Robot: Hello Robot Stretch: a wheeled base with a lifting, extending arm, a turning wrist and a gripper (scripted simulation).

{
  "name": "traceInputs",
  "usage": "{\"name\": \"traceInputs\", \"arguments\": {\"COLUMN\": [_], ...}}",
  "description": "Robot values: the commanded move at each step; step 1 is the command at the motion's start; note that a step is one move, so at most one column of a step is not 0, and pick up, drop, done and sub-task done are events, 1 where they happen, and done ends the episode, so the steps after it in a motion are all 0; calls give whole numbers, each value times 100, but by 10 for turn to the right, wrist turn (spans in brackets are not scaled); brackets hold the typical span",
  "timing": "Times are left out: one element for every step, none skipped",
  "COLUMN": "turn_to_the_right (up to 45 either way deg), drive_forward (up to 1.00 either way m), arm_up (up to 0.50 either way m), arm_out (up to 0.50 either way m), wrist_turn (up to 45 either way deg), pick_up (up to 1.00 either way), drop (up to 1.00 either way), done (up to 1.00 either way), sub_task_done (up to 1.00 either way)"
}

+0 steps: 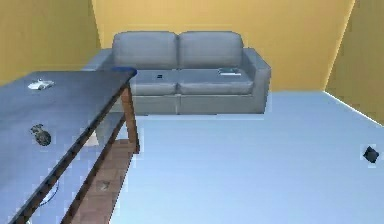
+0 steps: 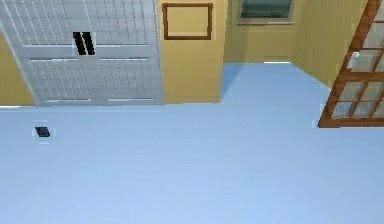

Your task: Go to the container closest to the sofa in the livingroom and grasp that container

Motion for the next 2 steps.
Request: {"name": "traceInputs", "arguments": {"turn_to_the_right": [0, 450], "drive_forward": [20, 0], "arm_up": [0, 0], "arm_out": [0, 0], "wrist_turn": [0, 0], "pick_up": [0, 0], "drop": [0, 0], "done": [0, 0], "sub_task_done": [0, 0]}}
